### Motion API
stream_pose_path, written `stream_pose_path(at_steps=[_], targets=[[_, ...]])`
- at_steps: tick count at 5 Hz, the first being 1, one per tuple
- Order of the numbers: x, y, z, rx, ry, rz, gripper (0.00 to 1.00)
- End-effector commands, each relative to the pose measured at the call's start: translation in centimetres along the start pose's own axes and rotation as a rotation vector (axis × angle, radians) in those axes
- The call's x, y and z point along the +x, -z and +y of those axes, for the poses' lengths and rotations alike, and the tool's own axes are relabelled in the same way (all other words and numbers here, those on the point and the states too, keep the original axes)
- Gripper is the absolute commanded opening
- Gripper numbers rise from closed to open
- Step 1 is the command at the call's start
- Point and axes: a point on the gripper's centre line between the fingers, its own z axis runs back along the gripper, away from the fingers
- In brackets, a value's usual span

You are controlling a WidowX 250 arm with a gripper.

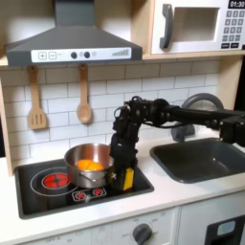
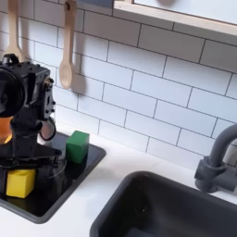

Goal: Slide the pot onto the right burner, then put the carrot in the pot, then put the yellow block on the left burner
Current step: 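Put the yellow block on the left burner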

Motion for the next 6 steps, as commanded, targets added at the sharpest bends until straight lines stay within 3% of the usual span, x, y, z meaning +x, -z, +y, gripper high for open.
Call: stream_pose_path(at_steps=[1,2,4,5,6], targets=[[-0.3,-0.9,-0.1,-0.037,0.003,-0.008,0.00],[-0.5,-2.5,-0.3,-0.079,0.013,-0.024,0.00],[-1.1,-4.0,-0.5,-0.125,0.027,-0.038,0.00],[-1.0,-5.6,-0.7,-0.161,0.044,-0.083,0.00],[-0.7,-6.7,-0.8,-0.226,0.050,-0.132,0.00]])
